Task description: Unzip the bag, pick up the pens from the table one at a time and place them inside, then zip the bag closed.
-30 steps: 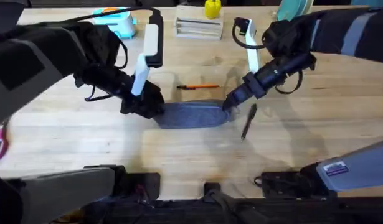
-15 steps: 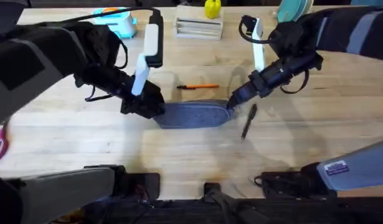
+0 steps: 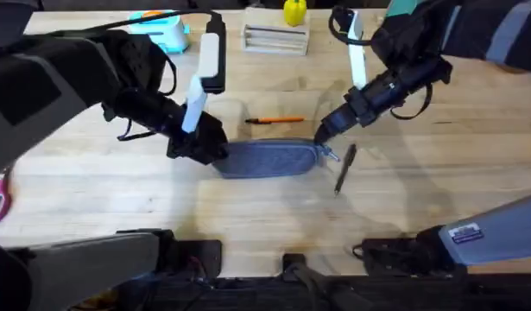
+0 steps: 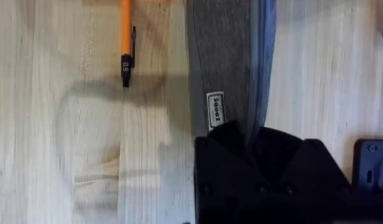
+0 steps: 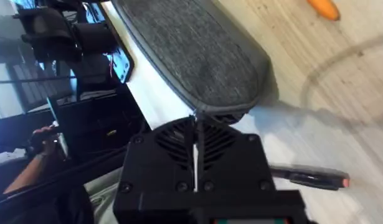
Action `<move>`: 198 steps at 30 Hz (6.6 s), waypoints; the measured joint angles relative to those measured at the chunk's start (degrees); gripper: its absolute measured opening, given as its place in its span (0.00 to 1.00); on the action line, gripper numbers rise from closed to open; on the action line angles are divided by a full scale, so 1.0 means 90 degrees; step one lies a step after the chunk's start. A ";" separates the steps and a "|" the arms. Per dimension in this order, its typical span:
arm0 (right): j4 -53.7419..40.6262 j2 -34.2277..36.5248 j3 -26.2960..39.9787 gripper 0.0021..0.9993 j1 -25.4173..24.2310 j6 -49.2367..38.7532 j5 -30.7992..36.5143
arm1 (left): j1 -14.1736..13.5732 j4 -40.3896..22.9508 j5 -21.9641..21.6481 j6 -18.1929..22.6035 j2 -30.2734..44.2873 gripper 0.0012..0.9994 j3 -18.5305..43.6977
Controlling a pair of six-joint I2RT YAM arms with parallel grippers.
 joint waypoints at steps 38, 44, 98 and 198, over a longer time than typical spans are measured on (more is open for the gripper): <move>0.2078 0.0000 0.0774 0.03 0.2359 0.2376 0.0301 | 0.0000 -0.0022 0.0000 0.0000 0.0000 0.04 0.0000; 0.2319 0.0000 0.0798 0.03 0.2692 0.2587 0.0505 | 0.0000 -0.0029 -0.0002 0.0000 0.0000 0.04 0.0000; 0.1892 -0.2392 0.1687 1.00 0.2628 0.1855 0.4393 | 0.0000 -0.0029 -0.0007 0.0012 0.0000 0.55 0.0000; 0.2438 0.0138 0.0626 0.03 0.3436 -0.0515 0.2975 | 0.1299 -0.2247 0.0139 0.0010 -0.2635 0.99 0.1423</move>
